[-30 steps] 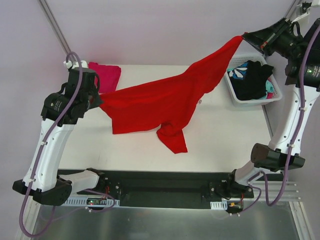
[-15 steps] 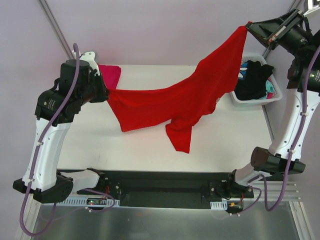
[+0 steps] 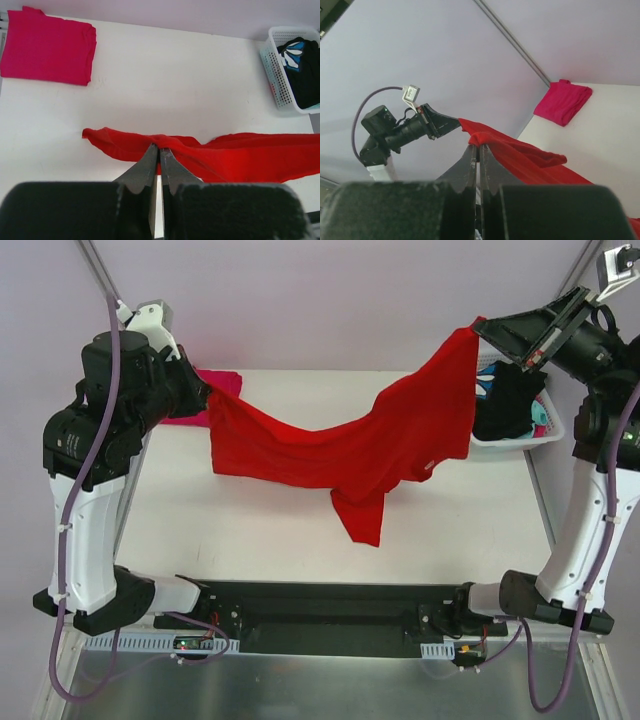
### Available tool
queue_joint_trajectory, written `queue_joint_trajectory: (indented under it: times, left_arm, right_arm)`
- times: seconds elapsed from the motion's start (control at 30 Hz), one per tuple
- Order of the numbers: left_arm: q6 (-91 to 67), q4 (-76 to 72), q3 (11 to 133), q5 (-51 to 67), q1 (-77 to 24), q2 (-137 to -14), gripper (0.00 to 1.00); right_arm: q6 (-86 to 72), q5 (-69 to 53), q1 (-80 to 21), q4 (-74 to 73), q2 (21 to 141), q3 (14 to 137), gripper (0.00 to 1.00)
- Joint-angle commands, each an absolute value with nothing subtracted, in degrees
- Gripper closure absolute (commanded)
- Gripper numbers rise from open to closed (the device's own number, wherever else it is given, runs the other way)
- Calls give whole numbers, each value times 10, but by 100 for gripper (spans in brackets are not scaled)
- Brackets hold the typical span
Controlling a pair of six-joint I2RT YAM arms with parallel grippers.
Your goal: Fold and stack the t-shirts
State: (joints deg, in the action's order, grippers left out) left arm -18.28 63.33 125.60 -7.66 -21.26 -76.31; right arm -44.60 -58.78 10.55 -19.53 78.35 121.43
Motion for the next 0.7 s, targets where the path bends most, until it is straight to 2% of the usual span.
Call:
queue_joint_trajectory:
  times: [0.0,0.07,0.17,0.3,0.37,0.4,0.47,0.67]
  left_arm:
    - [-184,635,1231,-91,-209,-749,100]
    - [-181,636,1221,-108,-209,-751,100]
    - [-181,637,1218,-122,-209,-761,100]
    - [-164,639,1231,-145,-209,-785,100]
    - [-156,640,1237,-162,-209,-796,100]
    - [-146,639,1245,-183,-209,-801,100]
    - [-135,638,1252,-213,-209,-812,100]
    - [-131,637,1267,-285,-209,-806,100]
  right_arm:
    - [-289,-571,91,-326,764,1221,99]
    - [-232,-544,88,-375,773,1230,99]
    - [-100,-437,68,-509,808,1272,99]
    - [45,-217,-19,-637,863,1373,99]
    - [96,-151,-45,-648,874,1387,99]
    - [111,-69,-75,-661,881,1395,99]
    - [145,11,-95,-659,883,1402,99]
    - [242,139,-213,-579,850,1368,99]
